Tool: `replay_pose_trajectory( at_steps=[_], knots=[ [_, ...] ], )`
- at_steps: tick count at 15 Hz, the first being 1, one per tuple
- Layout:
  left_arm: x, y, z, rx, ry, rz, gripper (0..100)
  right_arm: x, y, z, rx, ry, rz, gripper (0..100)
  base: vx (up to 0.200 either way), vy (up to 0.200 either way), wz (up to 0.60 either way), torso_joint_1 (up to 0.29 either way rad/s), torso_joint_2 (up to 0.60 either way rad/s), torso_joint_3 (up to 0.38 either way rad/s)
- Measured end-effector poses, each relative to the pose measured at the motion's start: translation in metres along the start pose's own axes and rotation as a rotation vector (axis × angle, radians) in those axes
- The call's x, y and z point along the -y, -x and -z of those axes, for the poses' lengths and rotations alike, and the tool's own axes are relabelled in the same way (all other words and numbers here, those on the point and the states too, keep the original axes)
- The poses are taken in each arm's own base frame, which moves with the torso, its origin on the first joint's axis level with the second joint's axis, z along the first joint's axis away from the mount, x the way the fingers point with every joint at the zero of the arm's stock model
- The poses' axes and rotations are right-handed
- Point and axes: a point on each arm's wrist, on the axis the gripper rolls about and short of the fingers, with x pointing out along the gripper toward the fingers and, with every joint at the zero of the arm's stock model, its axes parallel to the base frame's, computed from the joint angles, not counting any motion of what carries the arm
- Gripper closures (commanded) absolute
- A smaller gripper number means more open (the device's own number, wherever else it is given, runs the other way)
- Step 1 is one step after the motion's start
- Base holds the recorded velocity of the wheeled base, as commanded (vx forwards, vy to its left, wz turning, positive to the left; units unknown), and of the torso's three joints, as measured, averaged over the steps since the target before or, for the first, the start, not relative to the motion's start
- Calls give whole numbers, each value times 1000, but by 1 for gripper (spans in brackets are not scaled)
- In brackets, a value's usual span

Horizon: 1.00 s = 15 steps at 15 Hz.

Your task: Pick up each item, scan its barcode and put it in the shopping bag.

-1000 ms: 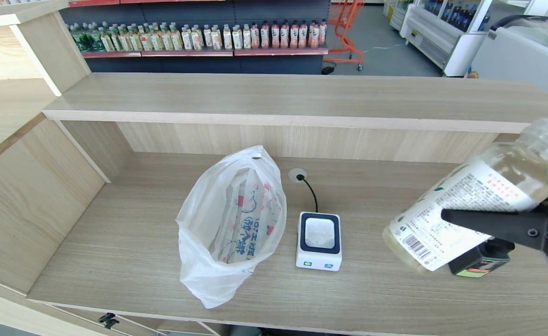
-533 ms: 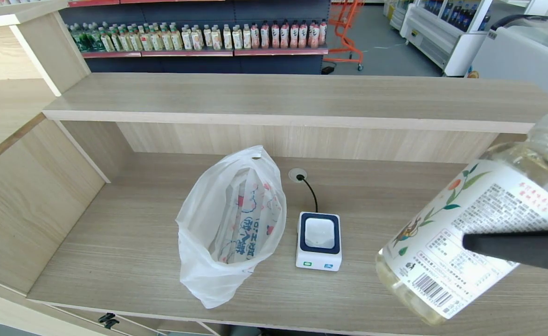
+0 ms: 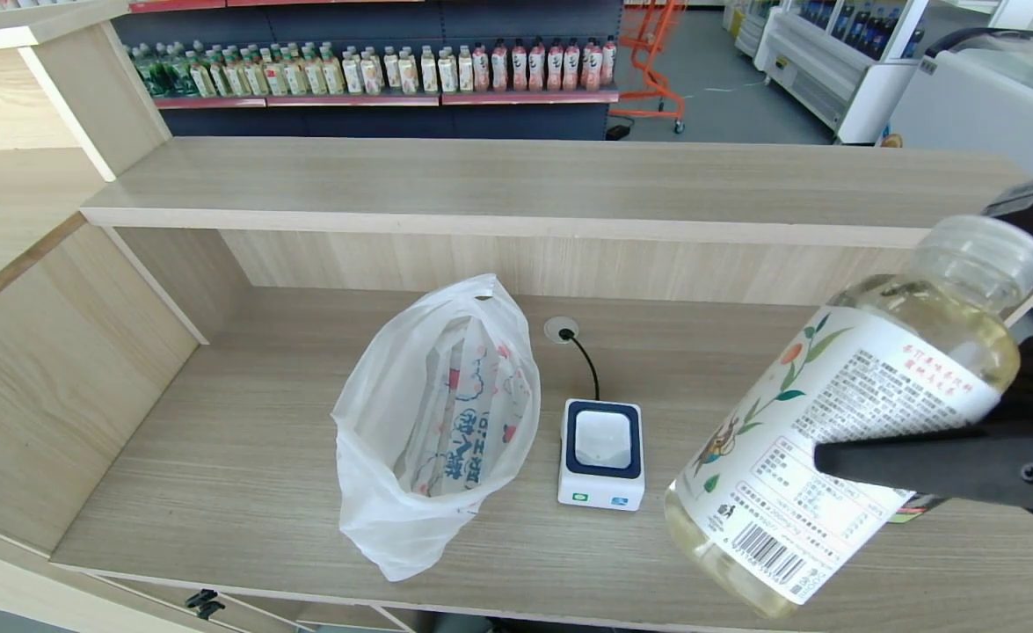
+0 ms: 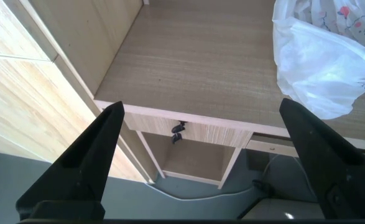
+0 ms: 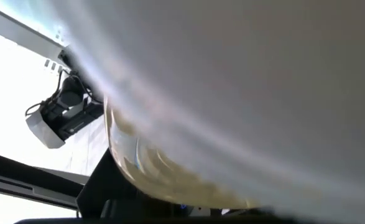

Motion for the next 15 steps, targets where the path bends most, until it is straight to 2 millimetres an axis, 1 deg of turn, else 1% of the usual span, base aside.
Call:
replay_pose_trajectory(
  at_steps=[9, 15],
  knots=[
    [0, 0, 0, 0, 1, -1, 0, 19, -22, -3, -15, 0, -27, 100, 0, 0, 0, 0, 0, 0],
    [0, 0, 0, 0, 0, -1, 0, 23, -29, -3, -28, 19, -34, 100, 0, 0, 0, 0, 0, 0]
  ],
)
